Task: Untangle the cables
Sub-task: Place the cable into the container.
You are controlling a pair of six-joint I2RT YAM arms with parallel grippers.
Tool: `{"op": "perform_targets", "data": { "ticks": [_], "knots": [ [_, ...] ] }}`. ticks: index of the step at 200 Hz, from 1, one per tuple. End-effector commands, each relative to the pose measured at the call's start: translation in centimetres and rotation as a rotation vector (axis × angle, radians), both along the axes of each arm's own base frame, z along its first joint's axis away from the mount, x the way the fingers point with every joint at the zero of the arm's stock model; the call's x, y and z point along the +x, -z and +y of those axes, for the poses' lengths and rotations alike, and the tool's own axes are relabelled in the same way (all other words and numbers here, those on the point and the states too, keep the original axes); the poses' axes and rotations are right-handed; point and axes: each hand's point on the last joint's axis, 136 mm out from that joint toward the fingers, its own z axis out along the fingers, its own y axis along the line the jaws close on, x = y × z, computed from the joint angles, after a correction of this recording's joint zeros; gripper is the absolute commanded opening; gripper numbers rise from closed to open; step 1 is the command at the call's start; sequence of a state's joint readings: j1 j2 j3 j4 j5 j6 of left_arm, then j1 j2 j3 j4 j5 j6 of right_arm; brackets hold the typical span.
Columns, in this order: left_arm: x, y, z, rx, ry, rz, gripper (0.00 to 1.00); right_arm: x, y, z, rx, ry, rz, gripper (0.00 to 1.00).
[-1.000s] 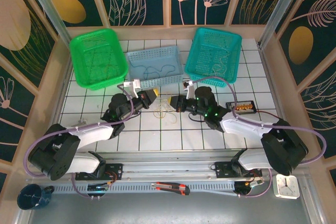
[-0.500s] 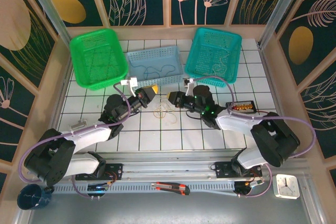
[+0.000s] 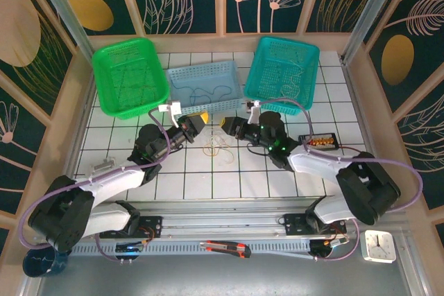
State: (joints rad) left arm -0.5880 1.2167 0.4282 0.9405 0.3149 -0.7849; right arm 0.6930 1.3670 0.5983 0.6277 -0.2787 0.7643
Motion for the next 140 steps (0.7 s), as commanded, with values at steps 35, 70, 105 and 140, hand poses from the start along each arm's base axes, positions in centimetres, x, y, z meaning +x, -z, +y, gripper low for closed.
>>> {"op": "perform_targets", "data": {
  "ticks": [35, 70, 105, 140],
  "knots": [
    [2.7, -2.9, 2.0, 0.176, -0.150, -0.121, 0.00, 0.0, -1.3, -3.5, -0.031, 0.078, -0.041, 0.49],
    [7.9, -4.4, 8.2, 0.215, -0.348, -0.095, 0.00, -0.3, -0.6, -3.6, -0.066, 0.066, -0.034, 0.51],
    [13.8, -3.8, 16.4, 0.271, -0.561, -0.004, 0.00, -0.9, 1.5, -3.9, -0.118, 0.058, -0.003, 0.51],
    [18.2, -1.2, 23.1, 0.285, -0.712, 0.116, 0.00, -1.9, 4.7, -4.7, -0.227, 0.056, 0.035, 0.51]
  ]
}}
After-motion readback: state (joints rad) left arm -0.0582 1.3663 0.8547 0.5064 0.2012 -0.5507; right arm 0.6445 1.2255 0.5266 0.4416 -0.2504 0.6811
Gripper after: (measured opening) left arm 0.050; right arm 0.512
